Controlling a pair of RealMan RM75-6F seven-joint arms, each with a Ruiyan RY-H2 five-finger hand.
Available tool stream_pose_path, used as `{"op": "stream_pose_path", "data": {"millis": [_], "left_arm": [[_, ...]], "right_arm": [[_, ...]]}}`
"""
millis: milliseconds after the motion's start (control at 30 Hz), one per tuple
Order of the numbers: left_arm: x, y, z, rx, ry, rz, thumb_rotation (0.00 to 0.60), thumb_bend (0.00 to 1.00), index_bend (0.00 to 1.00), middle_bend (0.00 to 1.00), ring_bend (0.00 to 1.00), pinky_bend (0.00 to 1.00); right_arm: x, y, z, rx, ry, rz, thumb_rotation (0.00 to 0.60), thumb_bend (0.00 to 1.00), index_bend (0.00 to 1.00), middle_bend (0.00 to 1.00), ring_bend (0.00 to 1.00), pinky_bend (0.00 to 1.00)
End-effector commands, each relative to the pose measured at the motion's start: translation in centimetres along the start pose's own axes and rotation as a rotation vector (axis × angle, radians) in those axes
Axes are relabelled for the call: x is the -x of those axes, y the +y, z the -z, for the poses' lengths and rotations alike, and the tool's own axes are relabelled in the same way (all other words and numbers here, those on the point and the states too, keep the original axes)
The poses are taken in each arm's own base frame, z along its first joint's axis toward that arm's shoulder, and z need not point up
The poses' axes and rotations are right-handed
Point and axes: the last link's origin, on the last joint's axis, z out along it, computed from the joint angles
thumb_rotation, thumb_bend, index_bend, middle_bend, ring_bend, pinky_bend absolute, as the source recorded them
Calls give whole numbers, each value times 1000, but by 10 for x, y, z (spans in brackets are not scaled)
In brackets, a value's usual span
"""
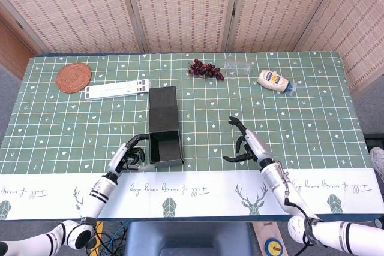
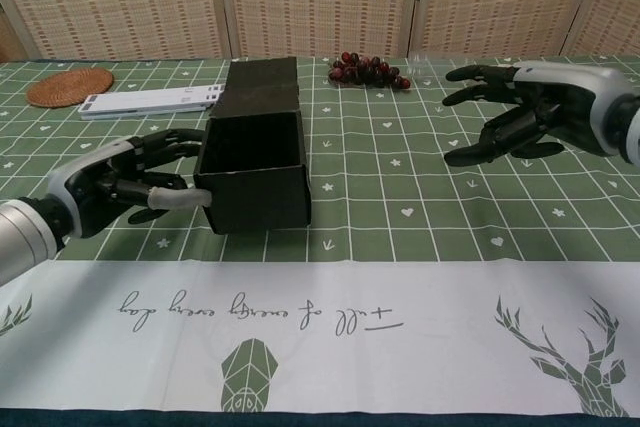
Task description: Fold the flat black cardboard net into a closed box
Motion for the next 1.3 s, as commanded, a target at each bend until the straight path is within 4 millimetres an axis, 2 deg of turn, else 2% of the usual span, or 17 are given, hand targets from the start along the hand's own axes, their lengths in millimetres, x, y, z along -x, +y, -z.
{"op": "stream_pose_path", "data": {"millis": [33, 300, 667, 867, 1067, 1300], "left_arm": [[-8, 13, 7, 29, -13, -3, 600, 145, 365, 301, 627, 930], [-11, 33, 25, 47, -66, -17, 600, 145, 365, 301, 626, 930], [9, 40, 30, 30, -165, -51, 600, 145, 365, 301, 627, 930], [16, 36, 25, 4, -184, -66, 600, 145, 364, 301, 626, 930], [17, 29, 19, -26, -181, -82, 600, 145, 360, 300, 626, 930], [13, 22, 14, -56, -146, -98, 600, 145, 354, 301, 626, 930]], "right_arm": [[12, -5, -19, 7, -21, -24, 600, 87, 0, 102, 639, 1000], [32, -22, -58, 10, -8, -88, 600, 84, 0, 106, 639, 1000], [68, -65, -95, -40, 8, -224, 600, 85, 0, 119, 643, 1000], [83, -89, -100, -74, -1, -348, 600, 77, 0, 119, 643, 1000], [82, -106, -92, -129, -19, -400, 600, 9, 0, 135, 643, 1000], [76, -109, -83, -159, -39, -352, 600, 0, 0, 158, 645, 1000]]}}
